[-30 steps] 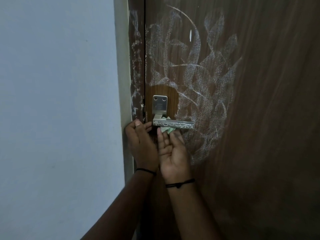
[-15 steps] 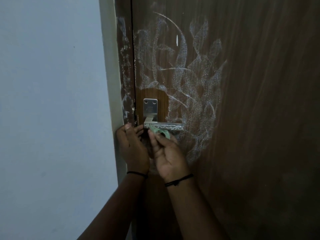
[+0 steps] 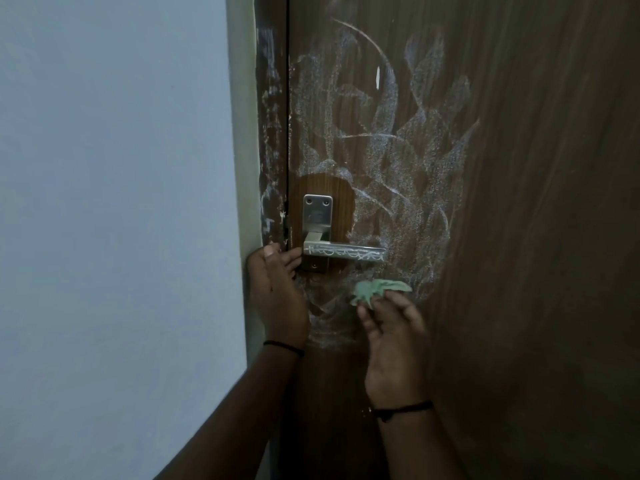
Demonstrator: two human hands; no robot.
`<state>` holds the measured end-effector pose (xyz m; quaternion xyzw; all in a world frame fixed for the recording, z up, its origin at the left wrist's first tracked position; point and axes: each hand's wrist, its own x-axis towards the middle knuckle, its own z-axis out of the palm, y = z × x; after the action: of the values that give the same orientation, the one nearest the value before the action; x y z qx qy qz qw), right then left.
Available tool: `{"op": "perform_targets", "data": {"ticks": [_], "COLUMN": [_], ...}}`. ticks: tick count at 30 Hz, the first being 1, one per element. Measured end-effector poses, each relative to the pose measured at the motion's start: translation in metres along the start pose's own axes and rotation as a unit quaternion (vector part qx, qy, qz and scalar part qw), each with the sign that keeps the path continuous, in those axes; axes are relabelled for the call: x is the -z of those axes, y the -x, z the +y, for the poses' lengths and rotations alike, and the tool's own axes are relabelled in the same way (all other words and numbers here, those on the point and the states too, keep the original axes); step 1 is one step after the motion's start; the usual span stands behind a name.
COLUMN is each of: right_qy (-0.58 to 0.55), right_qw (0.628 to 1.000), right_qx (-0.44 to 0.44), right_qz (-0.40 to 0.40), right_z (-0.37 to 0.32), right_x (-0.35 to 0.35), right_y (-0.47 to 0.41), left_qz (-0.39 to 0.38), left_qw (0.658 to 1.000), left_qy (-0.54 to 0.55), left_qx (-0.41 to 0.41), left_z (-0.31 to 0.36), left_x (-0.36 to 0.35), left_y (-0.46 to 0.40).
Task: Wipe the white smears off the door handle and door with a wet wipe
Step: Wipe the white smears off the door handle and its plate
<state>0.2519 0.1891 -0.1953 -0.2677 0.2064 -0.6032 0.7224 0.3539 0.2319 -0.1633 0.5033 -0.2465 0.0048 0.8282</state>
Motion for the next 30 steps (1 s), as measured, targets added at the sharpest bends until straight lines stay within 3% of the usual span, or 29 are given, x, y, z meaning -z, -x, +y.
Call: {"op": "perform_targets", "data": {"ticks": [2, 3, 6, 8, 14, 19, 24, 28, 30], "right_qy": [0.083, 0.14, 0.32, 0.367, 0.421, 0.413, 0.44, 0.414, 0.419], "right_qw": [0.984, 0.956, 0.81, 0.762, 0.69, 0.694, 0.665, 0.712, 0.713], "right_qx": [0.15, 0.252, 0.491, 0.533, 0.588, 0.589, 0.601, 0.567, 0.561], "right_qz": [0.05, 0.052, -0.002, -0.02, -0.04, -0.042, -0.054, -0.023, -0.031], "right_z": [-0.002, -0.006, -0.013, -0.016, -0.016, -0.015, -0.011, -0.016, -0.012], "right_x": [0.004, 0.003, -0.006, -0.011, -0.001, -0.006, -0.007, -0.014, -0.021], "right_y": [-0.002, -0.003, -0.012, -0.019, -0.032, -0.032, -0.029, -0.029, -0.026], "left_qz": [-0.001, -0.003, -0.006, -0.003, -0.003, -0.004, -0.012, -0.014, -0.008], "left_qw": [1.0, 1.0, 1.0, 1.0, 1.0, 1.0, 1.0, 1.0, 1.0], "left_qy": [-0.006, -0.006, 0.003, 0.004, 0.003, 0.01, 0.01, 0.008, 0.008], "left_qx": [0.001, 0.002, 0.004, 0.004, 0.008, 0.004, 0.004, 0.001, 0.002], "left_z": [0.001, 0.001, 0.002, 0.002, 0.0, 0.0, -0.002, -0.001, -0.003], "left_x": [-0.001, -0.001, -0.002, -0.001, 0.0, -0.002, 0.001, 0.0, -0.001], "left_y": [0.003, 0.004, 0.005, 0.005, 0.004, 0.007, 0.006, 0.006, 0.006]}}
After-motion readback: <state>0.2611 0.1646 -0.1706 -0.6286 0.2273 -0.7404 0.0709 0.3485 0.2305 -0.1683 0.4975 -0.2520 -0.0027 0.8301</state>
